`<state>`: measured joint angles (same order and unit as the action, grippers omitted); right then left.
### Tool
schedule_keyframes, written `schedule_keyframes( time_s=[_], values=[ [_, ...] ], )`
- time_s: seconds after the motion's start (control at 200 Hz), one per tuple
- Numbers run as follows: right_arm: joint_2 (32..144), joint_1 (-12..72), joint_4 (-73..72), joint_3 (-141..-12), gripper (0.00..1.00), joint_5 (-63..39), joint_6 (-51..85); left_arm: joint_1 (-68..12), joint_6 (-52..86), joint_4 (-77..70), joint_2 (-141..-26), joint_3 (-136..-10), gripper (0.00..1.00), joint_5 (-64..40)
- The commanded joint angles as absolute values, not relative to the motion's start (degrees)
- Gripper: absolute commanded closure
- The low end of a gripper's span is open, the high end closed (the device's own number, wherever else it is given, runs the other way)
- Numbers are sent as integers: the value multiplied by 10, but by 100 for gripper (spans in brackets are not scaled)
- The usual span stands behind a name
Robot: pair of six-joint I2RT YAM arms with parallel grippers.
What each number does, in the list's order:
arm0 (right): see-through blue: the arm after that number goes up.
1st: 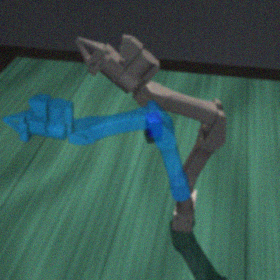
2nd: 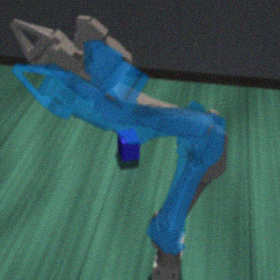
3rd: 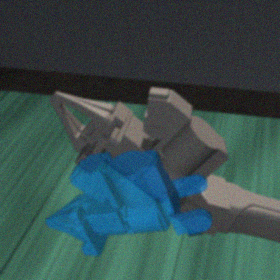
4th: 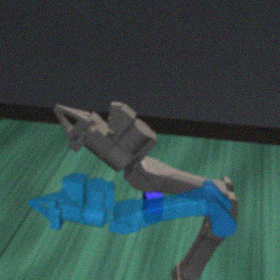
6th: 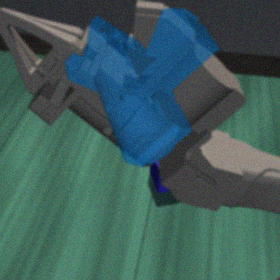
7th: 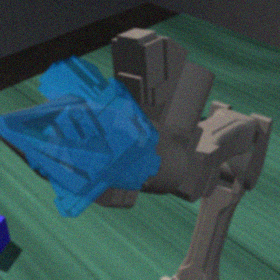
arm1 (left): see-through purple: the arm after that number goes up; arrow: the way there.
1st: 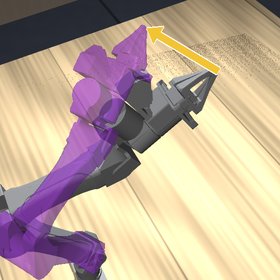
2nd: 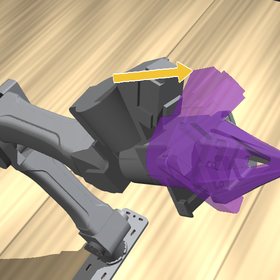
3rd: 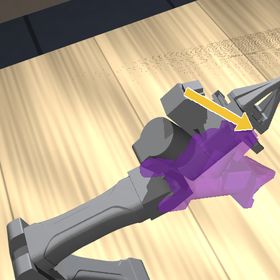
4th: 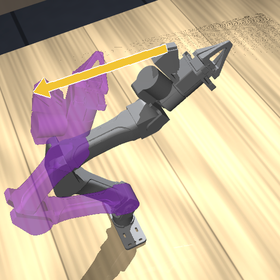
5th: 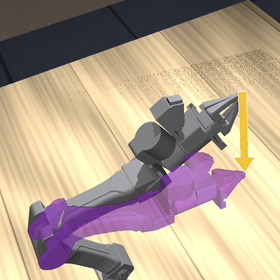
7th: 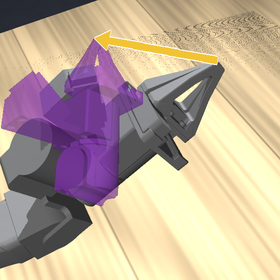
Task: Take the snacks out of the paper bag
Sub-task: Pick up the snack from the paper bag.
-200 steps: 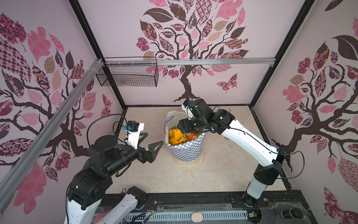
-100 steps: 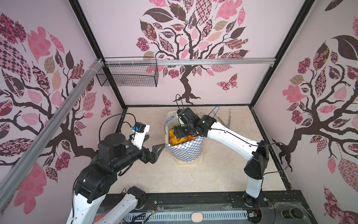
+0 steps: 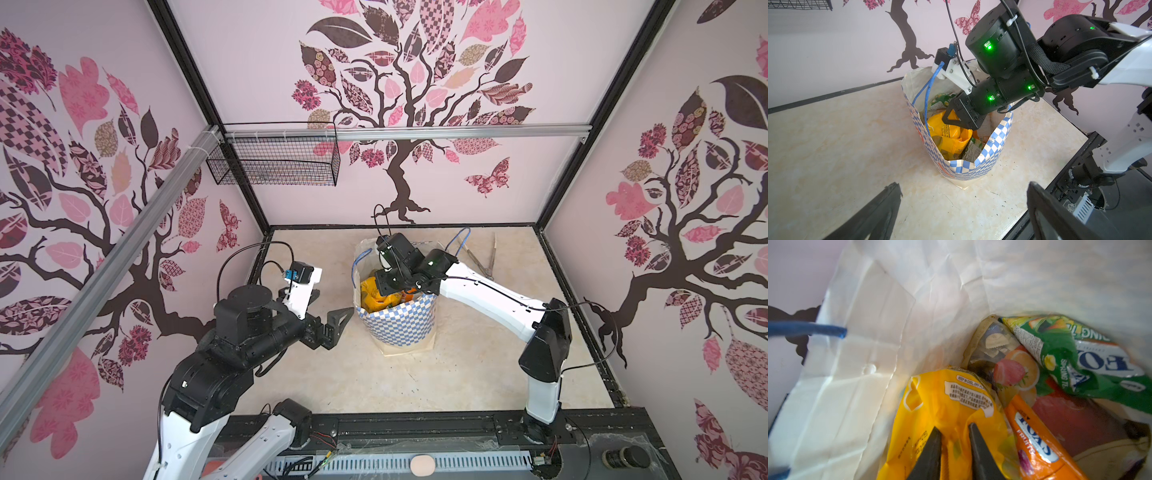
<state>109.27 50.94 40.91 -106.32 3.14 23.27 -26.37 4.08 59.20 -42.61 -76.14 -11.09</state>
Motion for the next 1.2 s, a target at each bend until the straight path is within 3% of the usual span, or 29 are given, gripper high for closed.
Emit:
schedule_keyframes(
  time_s=[0.0, 0.095, 0.515, 1.195],
  values=[
    [1071, 512, 392, -1069, 89, 45, 232, -266, 47, 577, -421, -747, 4, -126],
    [1055, 512, 381, -1066, 100, 39, 235, -266, 52, 570, -421, -740, 4, -125],
    [987, 512, 344, -1091, 100, 76, 257, -266, 63, 534, -419, -722, 3, -153],
    [984, 511, 366, -1218, 100, 161, 221, -266, 65, 523, -410, -718, 3, -162]
  ],
)
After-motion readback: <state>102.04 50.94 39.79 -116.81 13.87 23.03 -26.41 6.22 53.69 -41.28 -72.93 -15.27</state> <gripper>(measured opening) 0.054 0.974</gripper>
